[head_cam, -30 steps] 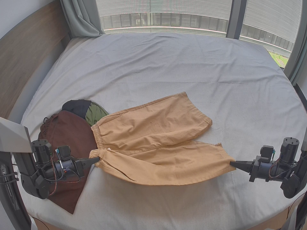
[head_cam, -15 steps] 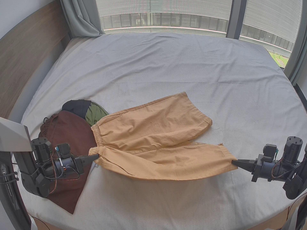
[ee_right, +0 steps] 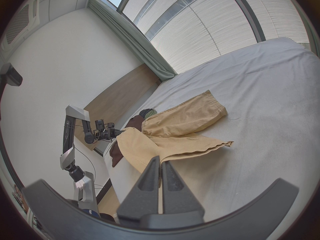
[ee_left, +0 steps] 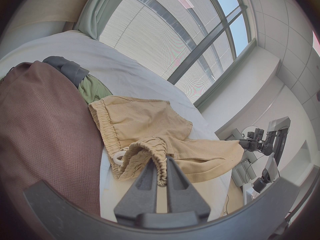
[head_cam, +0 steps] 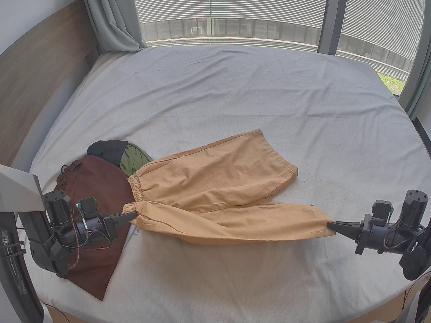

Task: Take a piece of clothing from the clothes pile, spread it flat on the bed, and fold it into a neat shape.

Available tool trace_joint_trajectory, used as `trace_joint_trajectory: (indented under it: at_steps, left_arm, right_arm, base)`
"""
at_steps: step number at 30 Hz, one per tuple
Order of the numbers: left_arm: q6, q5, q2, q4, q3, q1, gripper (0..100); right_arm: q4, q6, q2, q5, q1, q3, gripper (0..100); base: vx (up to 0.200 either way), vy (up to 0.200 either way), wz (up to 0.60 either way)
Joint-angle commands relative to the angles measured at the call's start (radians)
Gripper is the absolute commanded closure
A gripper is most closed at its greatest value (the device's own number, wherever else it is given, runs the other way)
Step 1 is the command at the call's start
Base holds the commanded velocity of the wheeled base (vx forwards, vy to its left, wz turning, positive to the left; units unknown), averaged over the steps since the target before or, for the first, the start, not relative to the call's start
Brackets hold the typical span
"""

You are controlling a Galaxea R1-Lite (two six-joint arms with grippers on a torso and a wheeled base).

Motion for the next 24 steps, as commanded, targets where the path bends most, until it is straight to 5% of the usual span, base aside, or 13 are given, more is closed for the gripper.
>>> trace_joint_trajectory:
  at_steps: [1,12,24]
  left_arm:
    - [0.0,0.0,0.0,-0.001,-0.005,0.002,100]
    - [-0.014,0.0,-0.004,-0.001,-0.024,0.015,100]
    - [-0.014,0.001,-0.001,-0.001,-0.031,0.016,100]
  right_arm:
    - [-0.004,0.0,-0.015,0.0,0.001,-0.003,100]
    - [-0.004,0.002,-0.027,0.0,0.016,-0.009,100]
    - [-0.002,0.095,0.002,-0.059,0.044,-0.211,100]
  base:
    - [0.0,0.0,0.0]
    - [0.0,0.0,0.0]
    - [0.0,0.0,0.0]
